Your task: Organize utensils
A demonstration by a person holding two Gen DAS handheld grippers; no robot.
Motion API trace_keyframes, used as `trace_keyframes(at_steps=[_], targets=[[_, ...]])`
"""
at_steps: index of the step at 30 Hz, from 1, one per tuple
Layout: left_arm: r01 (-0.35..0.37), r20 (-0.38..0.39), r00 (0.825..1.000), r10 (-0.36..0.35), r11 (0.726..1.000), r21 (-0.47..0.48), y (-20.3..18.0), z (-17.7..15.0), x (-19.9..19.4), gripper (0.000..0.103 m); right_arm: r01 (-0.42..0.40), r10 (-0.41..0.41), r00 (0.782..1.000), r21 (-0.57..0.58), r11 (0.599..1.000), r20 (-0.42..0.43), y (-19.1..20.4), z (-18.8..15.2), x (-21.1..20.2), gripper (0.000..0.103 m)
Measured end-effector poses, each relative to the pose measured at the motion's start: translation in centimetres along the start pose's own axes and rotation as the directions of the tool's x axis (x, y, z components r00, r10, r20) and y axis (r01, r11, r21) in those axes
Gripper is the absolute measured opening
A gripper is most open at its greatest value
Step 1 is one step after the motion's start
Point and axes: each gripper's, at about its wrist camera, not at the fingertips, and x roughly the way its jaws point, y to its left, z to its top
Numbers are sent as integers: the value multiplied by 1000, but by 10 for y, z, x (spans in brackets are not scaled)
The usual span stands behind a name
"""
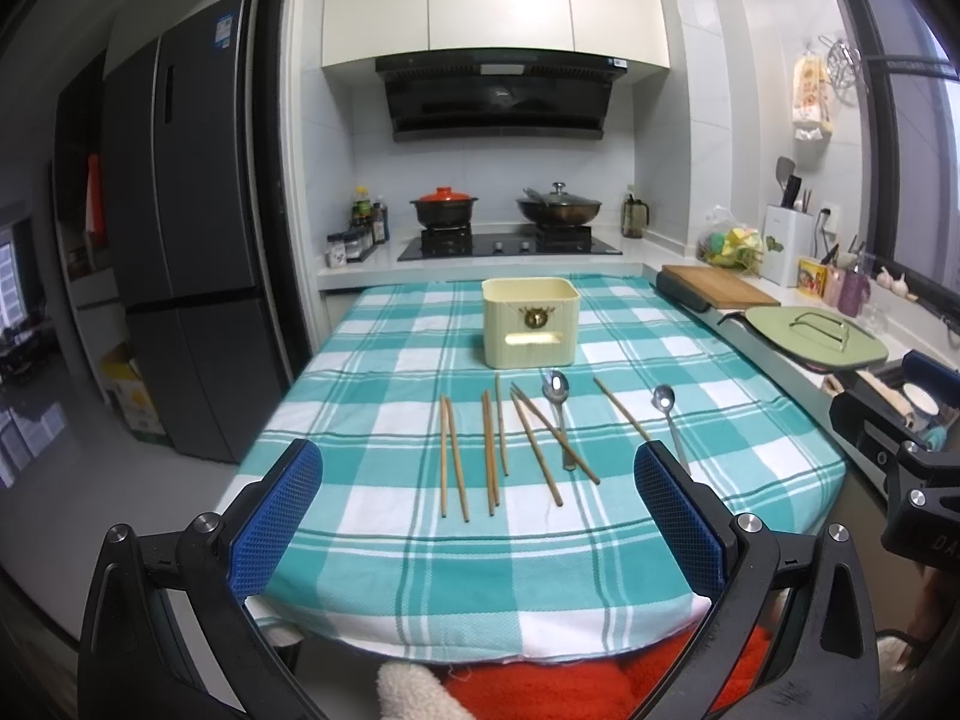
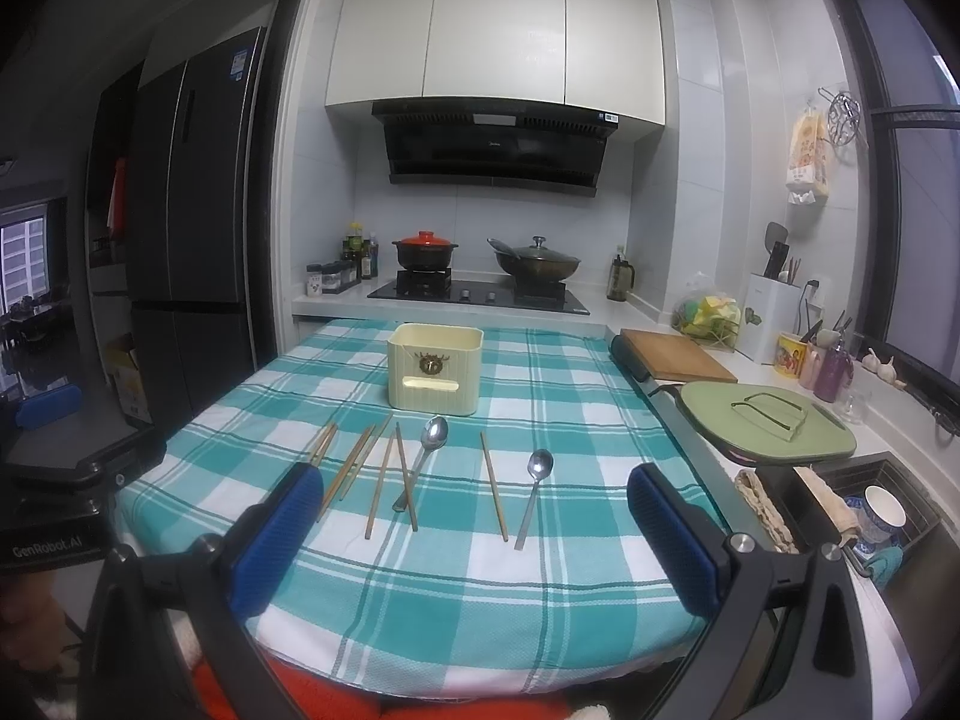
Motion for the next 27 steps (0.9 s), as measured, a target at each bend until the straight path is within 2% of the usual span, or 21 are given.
trace_keyframes(at_steps=[27], targets=[[5, -16, 1000, -5, 1000, 9, -3, 1, 8, 103, 1, -1, 1000, 15, 1000, -17, -4, 0, 6, 103]])
